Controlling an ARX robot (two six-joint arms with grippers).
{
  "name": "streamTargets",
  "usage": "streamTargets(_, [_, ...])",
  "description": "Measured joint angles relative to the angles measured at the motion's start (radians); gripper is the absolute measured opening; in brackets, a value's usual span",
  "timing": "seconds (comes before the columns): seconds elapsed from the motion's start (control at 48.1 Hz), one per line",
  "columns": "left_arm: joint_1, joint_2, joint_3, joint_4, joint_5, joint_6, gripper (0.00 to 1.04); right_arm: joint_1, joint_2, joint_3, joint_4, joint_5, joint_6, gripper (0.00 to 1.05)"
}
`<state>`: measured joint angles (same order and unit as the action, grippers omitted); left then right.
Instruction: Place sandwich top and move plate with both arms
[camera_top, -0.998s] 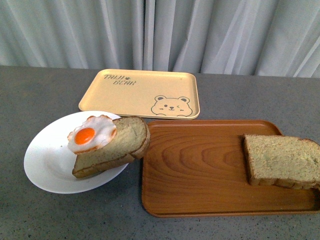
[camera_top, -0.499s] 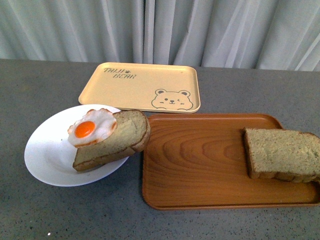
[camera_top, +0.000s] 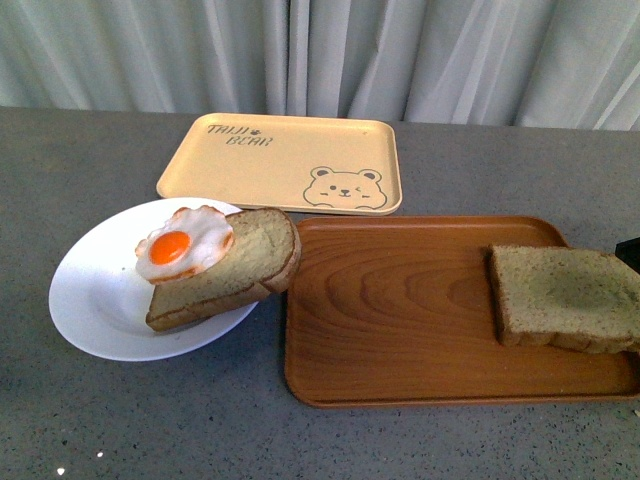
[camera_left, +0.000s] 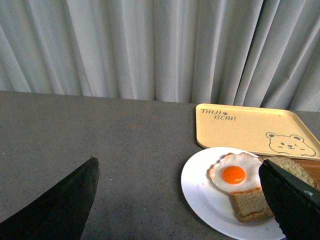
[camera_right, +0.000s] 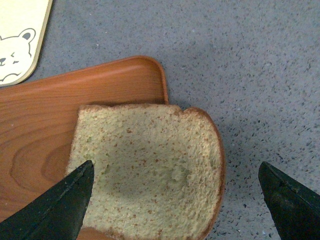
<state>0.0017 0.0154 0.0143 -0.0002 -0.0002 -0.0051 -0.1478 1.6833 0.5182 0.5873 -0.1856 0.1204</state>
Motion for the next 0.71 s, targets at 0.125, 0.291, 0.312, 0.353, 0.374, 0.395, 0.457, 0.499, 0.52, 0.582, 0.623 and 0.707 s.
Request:
streamTargets(0.125, [0.0,0.0,0.0,0.0,0.0,0.0,0.96,-0.013,0.081,0.027,0.025,-0.028,0.078,0.96])
streamTargets(0.291, [0.0,0.0,0.0,0.0,0.0,0.0,0.96,-0.029,0.138,0.039,0.038,-0.033,0.152,0.96])
streamTargets(0.312, [0.0,0.0,0.0,0.0,0.0,0.0,0.96,-0.029,0.144,0.04,0.04,-0.034,0.158,0.96])
streamTargets(0.353, [0.0,0.0,0.0,0.0,0.0,0.0,0.96,-0.031,0.153,0.044,0.041,-0.037,0.173,0.96])
streamTargets(0.374, [0.0,0.0,0.0,0.0,0.0,0.0,0.96,-0.031,0.157,0.047,0.042,-0.037,0.18,0.96])
streamTargets(0.395, [0.0,0.0,0.0,0.0,0.0,0.0,0.96,-0.031,0.163,0.049,0.043,-0.037,0.186,0.96])
streamTargets(0.457, [0.0,0.0,0.0,0.0,0.0,0.0,0.96,-0.031,0.18,0.055,0.047,-0.041,0.202,0.96])
streamTargets(0.499, [0.0,0.0,0.0,0.0,0.0,0.0,0.96,-0.029,0.19,0.059,0.047,-0.042,0.208,0.96])
streamTargets(0.52, [0.0,0.0,0.0,0.0,0.0,0.0,0.96,-0.029,0.196,0.061,0.047,-0.043,0.213,0.96])
streamTargets(0.582, [0.0,0.0,0.0,0.0,0.0,0.0,0.96,-0.024,0.219,0.069,0.047,-0.046,0.236,0.96])
streamTargets(0.623, [0.0,0.0,0.0,0.0,0.0,0.0,0.96,-0.023,0.23,0.074,0.048,-0.046,0.248,0.96])
streamTargets(0.707, [0.0,0.0,0.0,0.0,0.0,0.0,0.96,-0.02,0.238,0.078,0.048,-0.043,0.262,0.95])
